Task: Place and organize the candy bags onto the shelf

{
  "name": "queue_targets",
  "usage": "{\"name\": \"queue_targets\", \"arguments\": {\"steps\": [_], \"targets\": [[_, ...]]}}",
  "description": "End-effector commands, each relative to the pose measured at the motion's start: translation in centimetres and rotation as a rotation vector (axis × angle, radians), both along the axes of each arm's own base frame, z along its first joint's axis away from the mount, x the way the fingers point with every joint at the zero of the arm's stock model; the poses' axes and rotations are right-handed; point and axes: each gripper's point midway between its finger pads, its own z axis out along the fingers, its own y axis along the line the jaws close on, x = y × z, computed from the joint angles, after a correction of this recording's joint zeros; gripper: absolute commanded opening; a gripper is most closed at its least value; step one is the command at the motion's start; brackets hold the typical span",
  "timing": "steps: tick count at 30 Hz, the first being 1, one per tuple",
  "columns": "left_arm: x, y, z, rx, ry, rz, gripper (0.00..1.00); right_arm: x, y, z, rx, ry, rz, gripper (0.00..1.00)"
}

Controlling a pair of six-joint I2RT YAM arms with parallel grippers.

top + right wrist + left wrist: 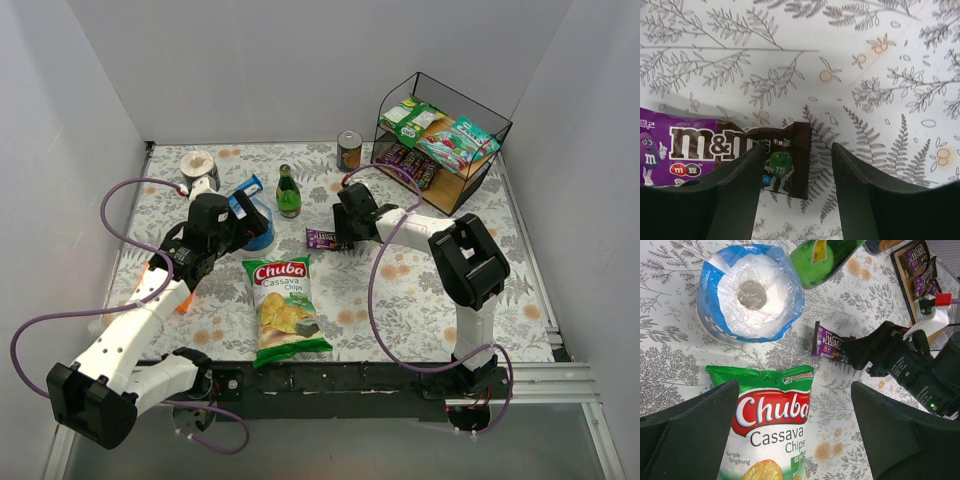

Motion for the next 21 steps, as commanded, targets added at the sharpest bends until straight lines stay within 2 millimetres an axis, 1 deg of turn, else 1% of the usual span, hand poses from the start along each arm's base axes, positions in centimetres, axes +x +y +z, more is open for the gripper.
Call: {"name": "queue_targets", "arguments": {"steps": [1, 3, 4, 5, 7, 8, 10, 11, 13, 14, 16, 17, 19, 20, 21], "targets": [[-0.2, 0.1, 0.7, -0.011, -0.032, -0.004, 0.95, -3.7, -1.3, -1.4, 0.066, 0.165, 0.053, 0.62], [-0.1, 0.0, 0.7, -0.014, -0.033, -0.008, 0.95, -3.8, -0.6, -0.5, 0.135, 0.163, 0.08, 0.62], [-0.1, -0.1, 0.6, -0.013, -0.031, -0.008, 0.95, -3.9, -1.0, -0.6, 0.155, 0.177, 0.063, 0.61], [-0.1, -0.1, 0.7, -0.015, -0.034, -0.009, 0.95, -4.3, -0.5, -0.2, 0.195, 0.195, 0.087, 0.58], [0.0, -0.2, 0.7, -0.016, -0.035, -0.01, 0.95, -4.5, -0.5, -0.4, 0.229, 0.213, 0.082, 0.54], [0.1, -0.2, 0.7, -0.015, -0.034, -0.011, 0.95, -4.7, -0.3, -0.4, 0.249, 0.228, 0.094, 0.47], [0.1, -0.2, 0.8, -0.013, -0.035, -0.014, 0.95, -4.9, -0.2, -0.6, 0.262, 0.235, 0.095, 0.37], [0.2, -0.3, 0.7, -0.012, -0.034, -0.016, 0.95, -5.0, -0.1, -0.7, 0.269, 0.24, 0.099, 0.28], [0.2, -0.4, 0.8, -0.012, -0.035, -0.02, 0.95, -5.0, 0.1, -0.5, 0.273, 0.238, 0.103, 0.19], [0.3, -0.4, 0.7, -0.012, -0.033, -0.024, 0.95, -4.8, 0.0, -0.3, 0.275, 0.231, 0.101, 0.14], [0.4, -0.7, 0.8, -0.018, -0.035, -0.035, 0.95, -4.6, 0.0, 0.2, 0.275, 0.218, 0.101, 0.07], [0.4, -0.8, 0.7, -0.019, -0.033, -0.041, 0.95, -4.3, 0.0, 0.8, 0.277, 0.204, 0.101, 0.02], [0.5, -1.1, 0.7, -0.02, -0.03, -0.052, 0.96, -4.0, 0.0, 1.6, 0.276, 0.187, 0.107, 0.01], [0.5, -1.2, 0.7, -0.022, -0.032, -0.063, 0.96, -3.8, 0.2, 2.4, 0.279, 0.171, 0.115, 0.01], [0.6, -1.4, 0.6, -0.025, -0.029, -0.068, 0.96, -3.7, 0.1, 2.8, 0.277, 0.162, 0.115, 0.01]]}}
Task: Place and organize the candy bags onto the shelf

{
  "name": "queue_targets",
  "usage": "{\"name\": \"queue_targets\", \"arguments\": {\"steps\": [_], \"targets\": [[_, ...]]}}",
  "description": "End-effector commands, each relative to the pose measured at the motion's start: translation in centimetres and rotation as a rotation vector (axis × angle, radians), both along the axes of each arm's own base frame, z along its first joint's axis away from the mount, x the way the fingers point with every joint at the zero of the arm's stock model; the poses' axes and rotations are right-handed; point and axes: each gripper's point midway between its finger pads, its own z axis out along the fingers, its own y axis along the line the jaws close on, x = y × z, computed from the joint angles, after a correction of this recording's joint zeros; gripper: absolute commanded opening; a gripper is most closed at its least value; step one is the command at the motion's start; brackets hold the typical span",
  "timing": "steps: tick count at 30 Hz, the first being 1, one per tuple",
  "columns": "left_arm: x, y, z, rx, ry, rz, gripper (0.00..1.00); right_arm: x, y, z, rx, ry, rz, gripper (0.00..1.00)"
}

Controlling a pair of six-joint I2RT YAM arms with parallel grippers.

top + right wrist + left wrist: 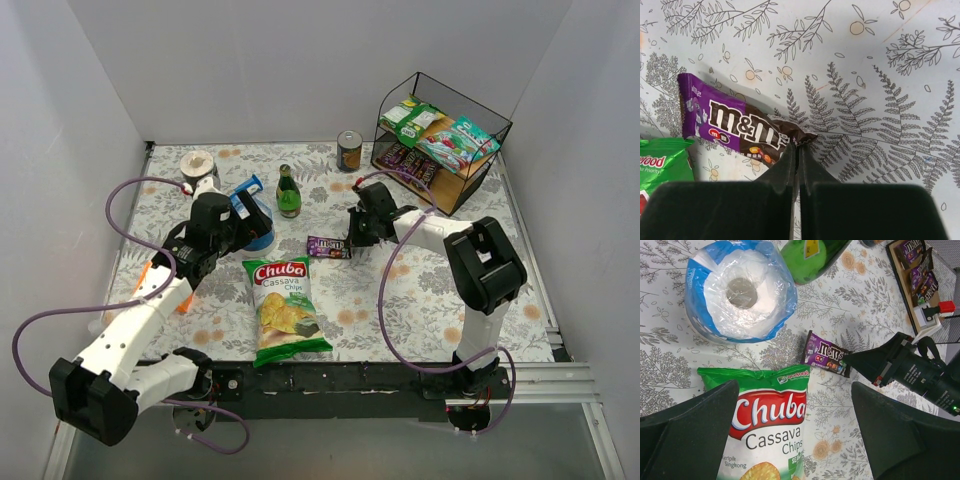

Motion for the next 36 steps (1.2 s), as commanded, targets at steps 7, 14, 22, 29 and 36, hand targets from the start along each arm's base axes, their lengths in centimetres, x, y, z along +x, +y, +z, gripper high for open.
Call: {"name": "queue_targets", "arguments": {"steps": [7, 14, 22, 29, 36], "targets": [[0.6, -1.3, 0.9, -0.017, -0.028, -0.066, 0.96, 2.3, -1.2, 8.1, -0.014, -0.18, 0.009, 0.01], [0.7, -1.5, 1.2, -0.01, -0.035, -0.085, 0.97, 7.3, -6.9, 14.1, -0.242, -0.424, -0.085, 0.01], [0.7, -1.3, 1.6, 0.007, -0.047, -0.093, 0.97, 10.6, -14.6, 18.1, -0.605, -0.636, -0.137, 0.01], [0.5, -1.3, 1.5, 0.013, -0.043, -0.101, 0.98, 11.4, -20.8, 21.5, -0.951, -0.878, -0.239, 0.01], [0.5, -1.3, 1.7, 0.022, -0.041, -0.109, 0.98, 9.8, -24.9, 23.2, -1.248, -1.019, -0.32, 0.01]]}}
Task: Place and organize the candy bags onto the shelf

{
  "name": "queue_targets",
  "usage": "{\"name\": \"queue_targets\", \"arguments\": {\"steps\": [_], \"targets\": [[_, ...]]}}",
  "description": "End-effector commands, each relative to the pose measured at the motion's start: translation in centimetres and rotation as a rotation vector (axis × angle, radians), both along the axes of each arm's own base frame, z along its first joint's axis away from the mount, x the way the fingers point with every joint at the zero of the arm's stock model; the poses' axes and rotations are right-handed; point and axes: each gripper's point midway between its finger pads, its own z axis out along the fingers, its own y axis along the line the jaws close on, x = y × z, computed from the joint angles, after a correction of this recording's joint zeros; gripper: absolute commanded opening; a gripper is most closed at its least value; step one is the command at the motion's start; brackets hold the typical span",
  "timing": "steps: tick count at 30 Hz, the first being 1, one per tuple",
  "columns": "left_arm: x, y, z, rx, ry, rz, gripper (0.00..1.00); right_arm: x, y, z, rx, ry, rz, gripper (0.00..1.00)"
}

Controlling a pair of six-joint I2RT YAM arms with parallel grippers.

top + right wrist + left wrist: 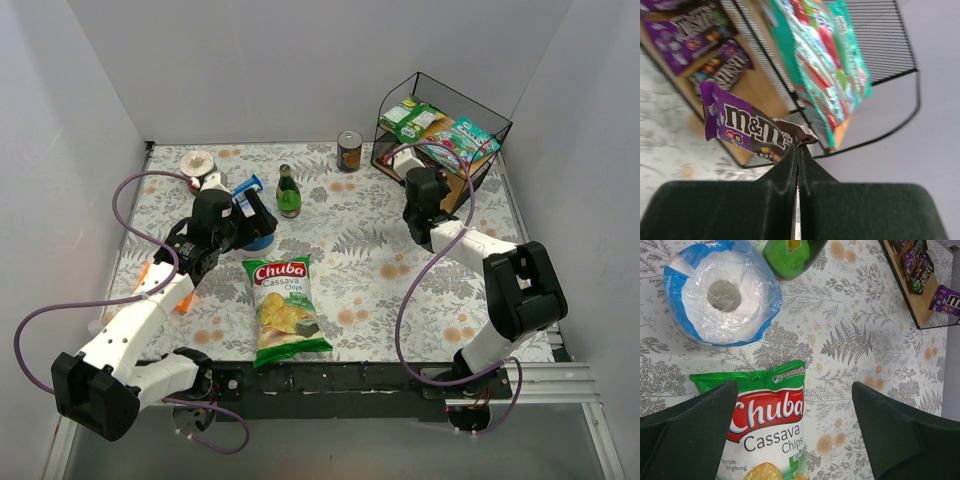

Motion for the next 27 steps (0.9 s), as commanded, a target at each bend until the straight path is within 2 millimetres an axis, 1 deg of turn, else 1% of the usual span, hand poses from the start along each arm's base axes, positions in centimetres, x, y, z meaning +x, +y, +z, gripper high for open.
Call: {"name": "queue_targets", "arguments": {"steps": [1, 2, 4, 6, 9, 12, 13, 15, 16, 18, 19, 21, 22, 27], "targets": [[0.2, 0.0, 1.6, 0.007, -0.034, -0.015, 0.98, -1.1, -3.3, 7.5, -0.138, -0.32, -0.13, 0.01], [0.1, 0.0, 1.4, 0.01, -0.029, -0.013, 0.98, -1.5, -3.7, 7.7, -0.195, -0.317, -0.142, 0.01], [0.1, 0.1, 1.4, 0.01, -0.027, -0.015, 0.98, -1.7, -4.1, 7.5, -0.22, -0.342, -0.156, 0.01], [0.0, 0.0, 1.3, 0.009, -0.025, -0.019, 0.98, -2.0, -4.6, 6.8, -0.261, -0.331, -0.165, 0.01], [0.0, -0.1, 1.3, 0.007, -0.021, -0.023, 0.98, -1.7, -4.5, 5.4, -0.277, -0.307, -0.16, 0.01], [0.0, -0.2, 1.5, 0.004, -0.025, -0.027, 0.98, -1.3, -4.2, 3.5, -0.296, -0.268, -0.125, 0.01], [0.0, -0.2, 1.5, 0.005, -0.025, -0.028, 0.98, -1.2, -4.2, 2.6, -0.303, -0.249, -0.119, 0.01], [0.0, -0.1, 1.6, 0.008, -0.028, -0.028, 0.98, -1.0, -4.2, 1.7, -0.31, -0.231, -0.112, 0.01], [-0.1, -0.1, 1.6, 0.009, -0.026, -0.03, 0.98, -0.8, -4.0, 1.0, -0.311, -0.217, -0.108, 0.01], [-0.2, -0.1, 1.5, 0.014, -0.023, -0.034, 0.98, -0.6, -4.0, 0.5, -0.312, -0.209, -0.109, 0.01], [-0.2, 0.0, 1.6, 0.013, -0.025, -0.033, 0.98, -0.4, -4.0, -0.4, -0.315, -0.186, -0.106, 0.01], [-0.4, -0.1, 1.4, 0.014, -0.02, -0.041, 0.98, -0.3, -3.9, -1.0, -0.303, -0.179, -0.105, 0.01], [-0.4, -0.2, 1.4, 0.012, -0.019, -0.043, 0.98, -0.1, -3.7, -1.9, -0.29, -0.154, -0.101, 0.01], [-0.5, -0.2, 1.6, 0.007, -0.028, -0.048, 0.98, -0.1, -3.3, -4.4, -0.278, -0.079, -0.069, 0.01]]}}
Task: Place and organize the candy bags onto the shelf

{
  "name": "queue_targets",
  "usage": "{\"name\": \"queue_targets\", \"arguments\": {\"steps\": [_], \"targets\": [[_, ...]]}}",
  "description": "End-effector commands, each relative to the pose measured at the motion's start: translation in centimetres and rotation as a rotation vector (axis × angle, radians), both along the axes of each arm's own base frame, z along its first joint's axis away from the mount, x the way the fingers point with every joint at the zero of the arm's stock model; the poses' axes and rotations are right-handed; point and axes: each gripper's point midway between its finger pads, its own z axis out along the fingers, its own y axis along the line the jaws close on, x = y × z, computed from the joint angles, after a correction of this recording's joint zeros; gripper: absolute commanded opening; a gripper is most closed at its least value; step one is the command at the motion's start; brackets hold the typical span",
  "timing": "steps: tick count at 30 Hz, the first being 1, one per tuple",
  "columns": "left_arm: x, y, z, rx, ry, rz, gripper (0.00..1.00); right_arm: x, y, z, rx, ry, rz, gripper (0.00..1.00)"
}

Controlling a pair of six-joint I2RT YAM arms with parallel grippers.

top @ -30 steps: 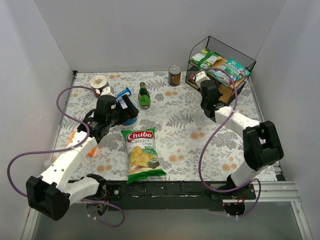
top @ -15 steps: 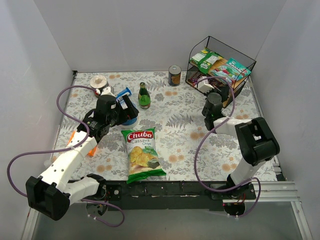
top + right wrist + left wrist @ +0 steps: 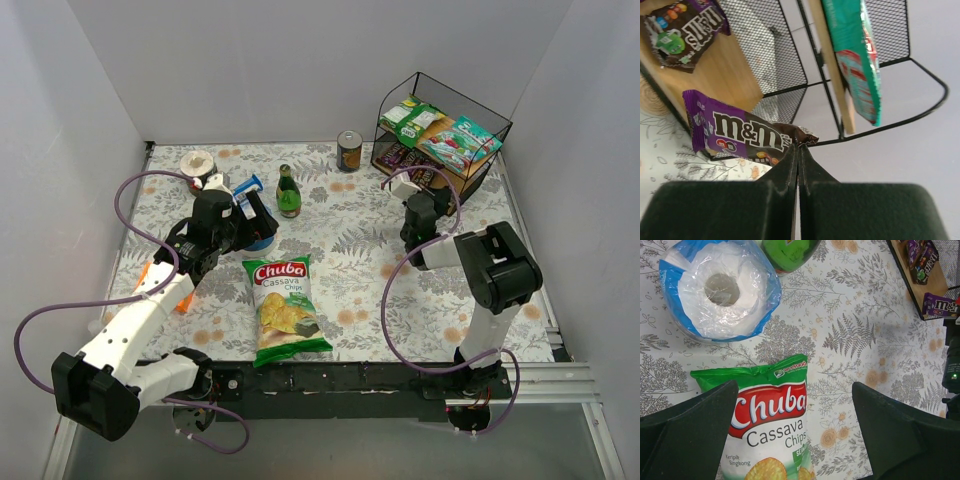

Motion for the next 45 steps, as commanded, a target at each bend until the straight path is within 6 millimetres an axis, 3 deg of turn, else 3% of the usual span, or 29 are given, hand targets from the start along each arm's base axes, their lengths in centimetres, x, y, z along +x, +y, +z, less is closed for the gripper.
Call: {"name": "queue_targets", "arguments": {"steps": [1, 3, 6, 11, 22, 37, 45], "targets": [[-0.1, -0.1, 1.6, -0.009, -0.037, -0.017, 0.98, 0.5, 0.5, -0.8, 0.063, -0.001, 0.015, 0.01], [-0.3, -0.1, 1.7, -0.012, -0.041, -0.023, 0.98, 0.6, 0.5, -1.6, 0.058, 0.018, 0.008, 0.01], [-0.3, -0.1, 1.8, -0.011, -0.039, -0.025, 0.98, 1.0, 0.2, -1.3, 0.035, -0.003, -0.017, 0.01], [-0.5, -0.1, 2.0, -0.013, -0.037, -0.029, 0.98, 1.8, 0.1, 1.1, -0.002, -0.079, -0.049, 0.01], [-0.8, 0.2, 2.1, -0.01, -0.033, -0.021, 0.98, 2.1, -0.2, 2.7, -0.072, -0.142, -0.059, 0.01], [-1.0, 0.3, 2.6, -0.004, -0.044, -0.023, 0.98, 1.9, -0.1, -2.7, -0.041, 0.01, -0.027, 0.01], [-1.5, 0.5, 2.5, -0.015, -0.046, -0.018, 0.98, 0.8, 0.8, -5.6, 0.02, 0.126, 0.014, 0.01]]}}
